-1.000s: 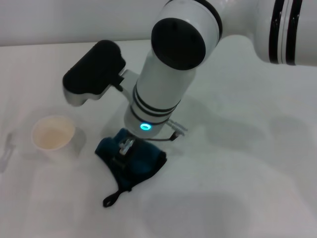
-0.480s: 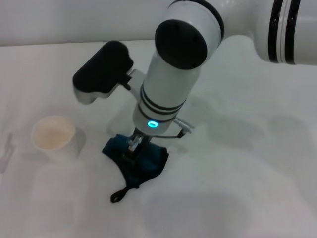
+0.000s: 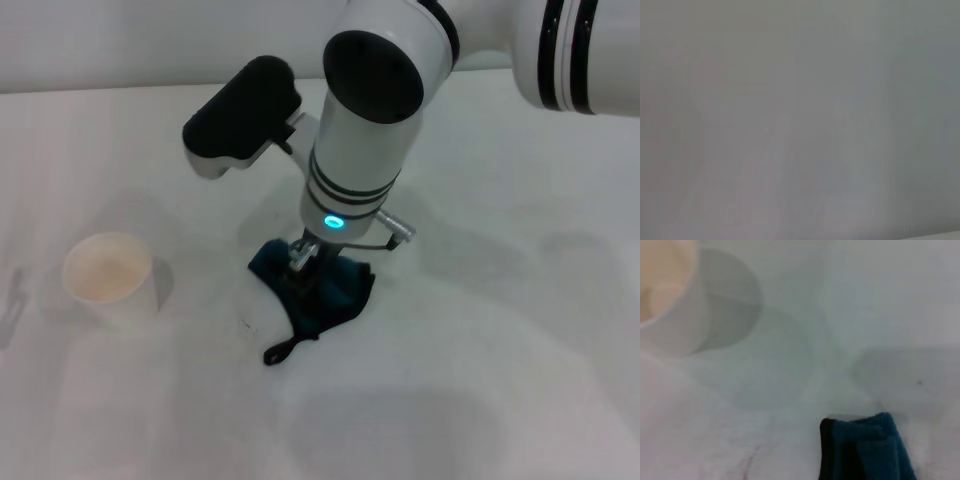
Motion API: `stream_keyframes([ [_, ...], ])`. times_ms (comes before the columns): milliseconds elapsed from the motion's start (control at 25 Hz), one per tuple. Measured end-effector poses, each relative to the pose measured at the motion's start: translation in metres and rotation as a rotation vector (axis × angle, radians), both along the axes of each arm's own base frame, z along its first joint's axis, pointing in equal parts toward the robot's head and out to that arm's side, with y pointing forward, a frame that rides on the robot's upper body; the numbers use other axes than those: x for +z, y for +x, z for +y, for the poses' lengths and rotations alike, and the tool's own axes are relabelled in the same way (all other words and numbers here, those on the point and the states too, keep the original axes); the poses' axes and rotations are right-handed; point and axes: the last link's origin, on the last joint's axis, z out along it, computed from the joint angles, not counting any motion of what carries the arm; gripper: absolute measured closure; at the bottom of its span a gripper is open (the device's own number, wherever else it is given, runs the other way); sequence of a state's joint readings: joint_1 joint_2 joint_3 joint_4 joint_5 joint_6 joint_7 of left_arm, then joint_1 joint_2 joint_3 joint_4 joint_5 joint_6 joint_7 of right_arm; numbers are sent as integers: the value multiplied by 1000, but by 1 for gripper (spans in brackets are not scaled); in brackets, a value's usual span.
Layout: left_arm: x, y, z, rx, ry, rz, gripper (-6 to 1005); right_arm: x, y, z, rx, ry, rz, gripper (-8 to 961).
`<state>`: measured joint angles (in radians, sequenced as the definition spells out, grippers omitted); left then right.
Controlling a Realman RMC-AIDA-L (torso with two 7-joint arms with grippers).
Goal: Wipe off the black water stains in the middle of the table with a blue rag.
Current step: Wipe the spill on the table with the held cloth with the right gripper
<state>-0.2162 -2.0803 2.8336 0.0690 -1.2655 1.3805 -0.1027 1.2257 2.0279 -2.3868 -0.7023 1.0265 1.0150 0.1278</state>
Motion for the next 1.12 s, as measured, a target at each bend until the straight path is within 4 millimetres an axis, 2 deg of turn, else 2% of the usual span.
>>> stream_keyframes([
  [320, 1, -1, -1, 5, 3, 0, 127, 3, 0, 2, -5, 12, 4, 888],
  [800, 1, 1, 2, -1, 3, 0, 127, -22, -29, -39, 48, -196, 143, 887],
  [1120, 0, 2, 4, -6, 0, 0, 127, -26, -33, -45, 55, -239, 168, 887],
])
